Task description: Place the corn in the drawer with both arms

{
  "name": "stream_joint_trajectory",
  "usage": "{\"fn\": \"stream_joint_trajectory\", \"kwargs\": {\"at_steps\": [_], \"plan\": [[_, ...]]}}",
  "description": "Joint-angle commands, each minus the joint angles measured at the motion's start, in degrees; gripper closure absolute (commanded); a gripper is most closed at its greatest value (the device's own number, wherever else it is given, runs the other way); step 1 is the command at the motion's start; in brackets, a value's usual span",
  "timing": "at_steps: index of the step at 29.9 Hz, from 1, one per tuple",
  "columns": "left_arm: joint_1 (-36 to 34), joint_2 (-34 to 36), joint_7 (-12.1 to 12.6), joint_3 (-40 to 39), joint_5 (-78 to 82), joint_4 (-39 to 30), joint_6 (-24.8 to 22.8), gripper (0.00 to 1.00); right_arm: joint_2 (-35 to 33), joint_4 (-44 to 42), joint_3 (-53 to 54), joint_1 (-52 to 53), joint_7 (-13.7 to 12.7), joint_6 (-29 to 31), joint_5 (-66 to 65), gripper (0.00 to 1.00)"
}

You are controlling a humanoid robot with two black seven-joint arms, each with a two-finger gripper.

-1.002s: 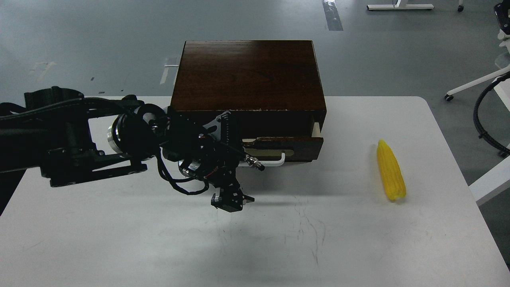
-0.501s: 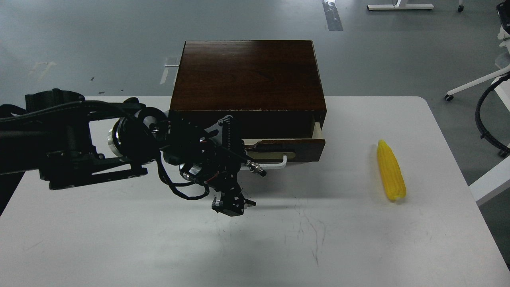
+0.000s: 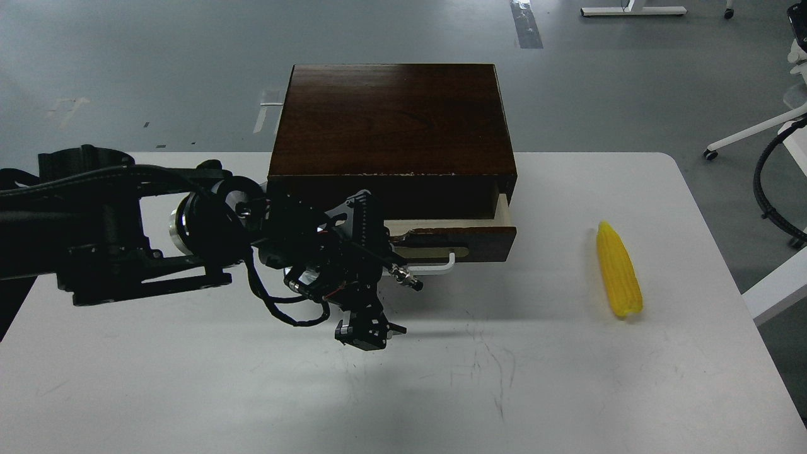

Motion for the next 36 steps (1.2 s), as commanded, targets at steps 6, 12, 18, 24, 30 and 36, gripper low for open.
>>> {"fn": "stream_joint_trajectory", "kwargs": {"at_steps": [6,12,18,24,30,36], "plan": [[-0.43,0.27,0.16,-1.10,-0.18,-0.24,0.00,0.02,-0.48,-0.09,0.00,-0.18,-0.09,0.00,0.00,0.00],[-1.21,2.64,0.08,-2.42,-0.10,-1.03,0.00,0.02,-0.48,-0.09,-0.09,-0.18,-0.09,0.00,0.00,0.00],[-3.07,8.16,-1.33,-12.57,-5.69,-2.18,0.00,0.02,-2.05,0.52,-0.79,-0.44,-0.09,0.00,-0.09,0.00],[-3.59,12.22,-1.07,-22.63,-32.29,10.10,0.00,0.02,-5.84,0.44,-5.88,0.09,0.18,0.00,-0.79,0.00],[-3.42,14.95,-1.15,-26.24,-55.79,19.70,0.00,0.02,-8.74,2.10,-11.15,0.79,-0.26,0.00,-3.51,0.00],[-0.87,15.12,-1.59,-26.33,-84.35,33.67,0.00,0.02,-10.15,6.94,-22.05,6.15,-0.26,0.00,-22.05,0.00]]}}
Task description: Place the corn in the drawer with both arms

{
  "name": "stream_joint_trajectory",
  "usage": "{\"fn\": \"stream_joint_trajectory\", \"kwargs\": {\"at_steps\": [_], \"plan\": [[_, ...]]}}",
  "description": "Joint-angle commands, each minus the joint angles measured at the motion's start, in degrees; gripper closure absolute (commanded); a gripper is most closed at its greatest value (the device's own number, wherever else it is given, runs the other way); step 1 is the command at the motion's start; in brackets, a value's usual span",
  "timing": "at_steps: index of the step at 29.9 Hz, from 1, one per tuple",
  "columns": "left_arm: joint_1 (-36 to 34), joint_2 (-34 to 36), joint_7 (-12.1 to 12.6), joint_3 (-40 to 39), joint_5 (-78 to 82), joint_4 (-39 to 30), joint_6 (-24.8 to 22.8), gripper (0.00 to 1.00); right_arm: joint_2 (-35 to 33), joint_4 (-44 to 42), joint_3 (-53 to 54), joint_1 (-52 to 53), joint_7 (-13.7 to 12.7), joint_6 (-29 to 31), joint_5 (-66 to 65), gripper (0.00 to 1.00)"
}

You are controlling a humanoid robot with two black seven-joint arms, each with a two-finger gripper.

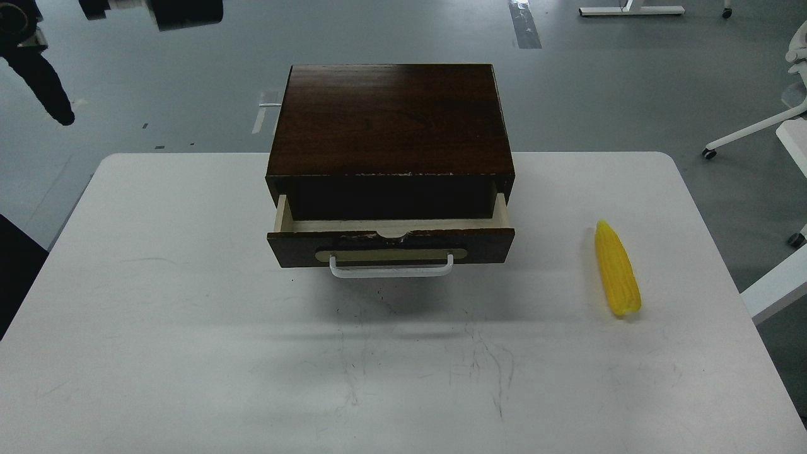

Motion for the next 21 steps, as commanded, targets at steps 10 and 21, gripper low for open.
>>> {"fn": "stream_joint_trajectory", "kwargs": {"at_steps": [10,21], "plan": [[11.32,-0.19,-1.15,-0.39,-60.52,18.43,0.01,0.02,-2.73,15.28,-18.89,2.00,-0.45,0.00,-43.49,0.00],[15.02,0.16,-4.02,-2.85,-61.24,18.60,0.01,0.02,-2.29,23.37,-26.98,1.04,-8.98,-4.61,-59.69,0.00]]}}
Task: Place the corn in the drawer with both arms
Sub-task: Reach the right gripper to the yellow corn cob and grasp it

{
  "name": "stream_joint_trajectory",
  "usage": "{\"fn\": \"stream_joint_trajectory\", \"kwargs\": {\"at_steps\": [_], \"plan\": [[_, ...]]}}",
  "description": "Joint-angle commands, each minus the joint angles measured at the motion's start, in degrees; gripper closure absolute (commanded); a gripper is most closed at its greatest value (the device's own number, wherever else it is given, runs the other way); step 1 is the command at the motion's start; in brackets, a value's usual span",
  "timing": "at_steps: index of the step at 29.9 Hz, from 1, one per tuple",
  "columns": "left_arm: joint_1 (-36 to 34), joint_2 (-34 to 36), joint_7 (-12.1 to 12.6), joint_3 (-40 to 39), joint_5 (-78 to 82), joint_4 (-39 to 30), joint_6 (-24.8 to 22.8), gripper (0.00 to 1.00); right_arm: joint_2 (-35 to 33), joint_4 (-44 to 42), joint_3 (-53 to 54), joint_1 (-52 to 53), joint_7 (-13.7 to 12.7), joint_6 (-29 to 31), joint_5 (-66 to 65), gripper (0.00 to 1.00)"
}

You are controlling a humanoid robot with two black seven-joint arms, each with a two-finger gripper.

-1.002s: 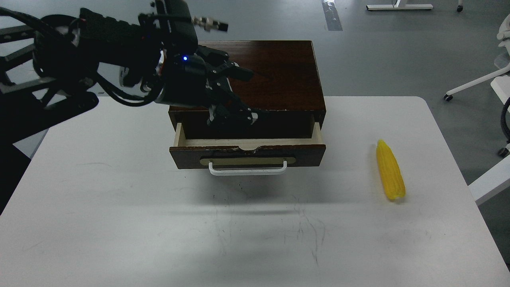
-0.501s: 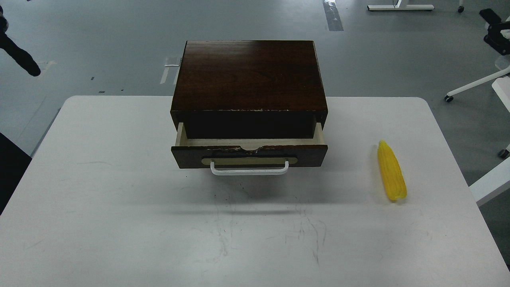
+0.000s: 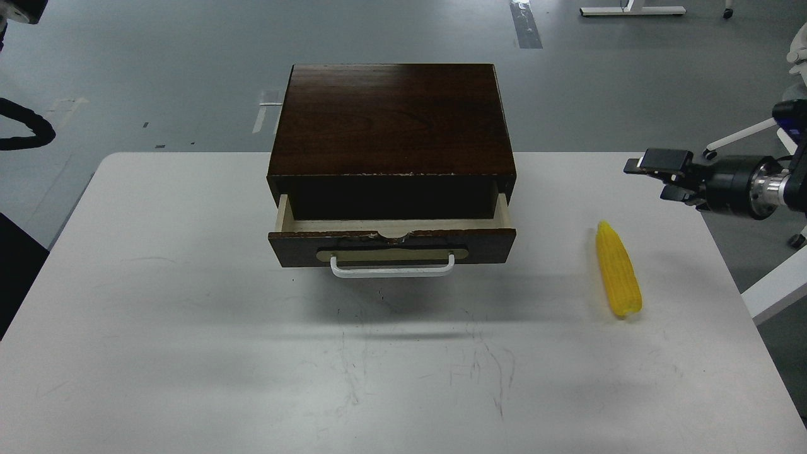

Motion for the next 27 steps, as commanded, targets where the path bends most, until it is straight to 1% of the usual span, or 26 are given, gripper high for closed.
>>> {"fn": "stream_joint_trajectory", "kwargs": {"at_steps": [1,2,5,6,7,9,12,16,23,25,27], "plan": [[0.93,0.12,-0.02,-0.03,0.07,0.08,-0.01,0.02,0.01,0.88,-3.69,-0.21,-0.69,-2.68,-6.54,0.00],[1.37,0.12,-0.02,-0.03,0.07,0.08,-0.01,0.02,0.09,0.88,-4.22,-0.21,-0.78,-2.68,-6.91,0.00],[3.04,0.04,-0.02,-0.12,-0.46,0.26,-0.01,0.02,0.44,0.62,-5.89,0.06,-2.18,-2.68,-7.44,0.00],[4.00,-0.05,0.38,-0.12,-0.81,0.69,-0.01,0.02,1.05,0.62,-6.42,-0.12,-2.62,-2.68,-7.44,0.00],[5.23,-0.23,0.82,-0.12,-0.81,1.13,-0.01,0.02,1.93,0.53,-7.03,-0.29,-2.62,-2.77,-7.53,0.00],[6.81,-0.49,0.82,-0.12,-0.81,1.31,-0.01,0.02,2.73,0.09,-8.26,-0.38,-2.71,-3.29,-7.53,0.01],[8.57,-0.41,0.74,-0.21,-1.25,1.40,-0.01,0.02,4.56,-1.74,-8.71,-0.30,-2.71,-4.26,-7.53,0.05],[8.84,-0.49,0.74,-0.21,-1.87,2.28,-0.01,0.02,8.09,-4.83,-8.71,-0.29,-2.71,-4.79,-7.44,0.09],[8.93,-0.49,0.82,-0.47,-1.87,2.28,-0.01,0.02,12.21,-5.27,-8.97,-1.61,-2.54,-4.70,-7.26,0.14],[8.93,-0.40,0.82,-0.47,-1.87,2.28,-0.01,0.02,13.01,-5.36,-9.06,-1.96,-2.54,-4.70,-7.35,0.18],[8.93,-0.23,0.82,-0.47,-1.78,2.28,-0.01,0.02,13.45,-5.36,-9.15,-2.58,-2.54,-4.70,-7.44,0.25]]}}
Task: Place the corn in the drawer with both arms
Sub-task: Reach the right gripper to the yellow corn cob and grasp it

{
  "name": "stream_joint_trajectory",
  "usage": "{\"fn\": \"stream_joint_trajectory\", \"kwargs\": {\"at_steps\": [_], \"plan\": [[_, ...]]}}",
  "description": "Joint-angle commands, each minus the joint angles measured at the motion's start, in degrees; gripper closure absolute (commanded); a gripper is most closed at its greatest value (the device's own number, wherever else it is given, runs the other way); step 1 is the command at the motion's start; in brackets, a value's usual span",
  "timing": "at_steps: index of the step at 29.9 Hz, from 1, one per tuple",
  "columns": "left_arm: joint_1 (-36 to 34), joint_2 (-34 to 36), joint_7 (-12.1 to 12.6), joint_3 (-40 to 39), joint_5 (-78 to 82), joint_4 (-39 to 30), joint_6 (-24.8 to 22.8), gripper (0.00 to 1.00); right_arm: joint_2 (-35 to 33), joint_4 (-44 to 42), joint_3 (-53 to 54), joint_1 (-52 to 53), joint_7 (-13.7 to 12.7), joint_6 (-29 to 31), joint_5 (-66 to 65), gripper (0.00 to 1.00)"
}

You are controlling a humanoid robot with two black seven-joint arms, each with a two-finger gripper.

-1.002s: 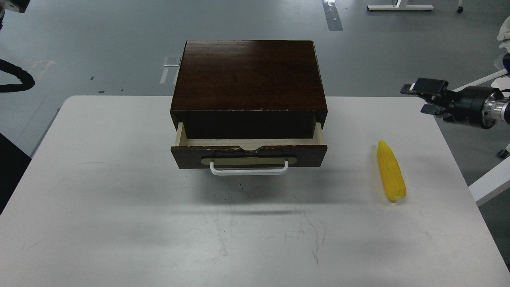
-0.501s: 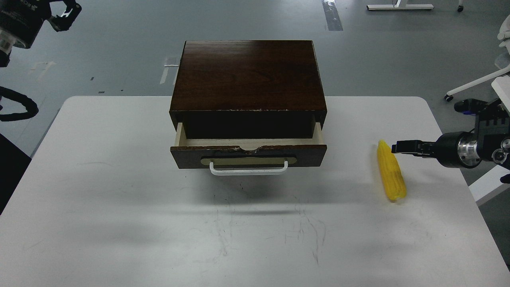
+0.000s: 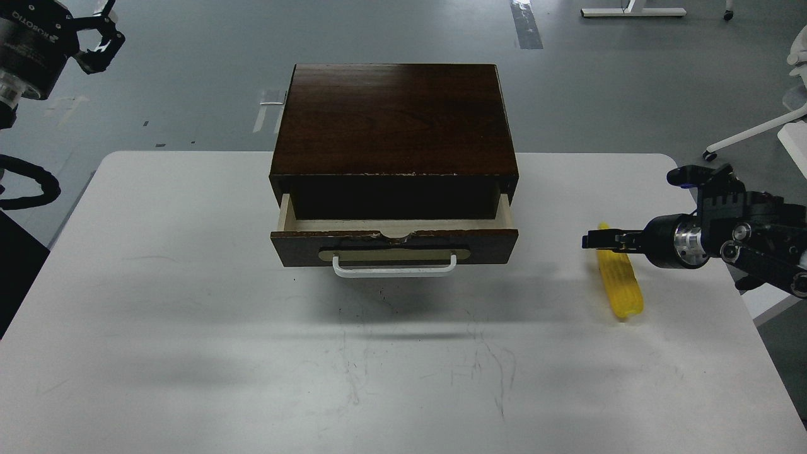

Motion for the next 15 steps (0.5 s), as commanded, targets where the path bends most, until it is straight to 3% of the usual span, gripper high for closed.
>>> {"fn": "stream_joint_trajectory", "kwargs": {"at_steps": [1,7,10,12,14,15], "plan": [[0.01,0.51,0.00,-0.08,0.10,0.00,0.00,0.02,0.81,-0.03,-0.09,-1.01,0.02,0.01,-0.15,0.27],[0.01,1.30,0.00,-0.17,0.01,0.09,0.00,0.02,0.46,-0.82,-0.09,-1.63,0.11,0.01,-0.07,0.29],[0.01,1.39,0.00,-0.17,0.01,0.09,0.00,0.02,0.63,-0.82,-0.17,-1.63,0.11,0.36,-0.06,0.43],[0.01,1.48,-0.09,-0.17,0.01,0.09,0.00,0.02,0.72,-0.82,-0.17,-1.63,0.11,0.45,-0.15,0.59],[0.01,1.57,-0.17,-0.17,0.01,0.09,0.00,0.02,0.72,-0.56,-0.26,-1.81,0.11,0.54,-0.15,0.80],[0.01,1.74,-0.09,-0.17,0.01,0.09,0.00,0.02,0.81,-0.38,-0.26,-1.72,0.11,0.54,-0.15,0.86]]}}
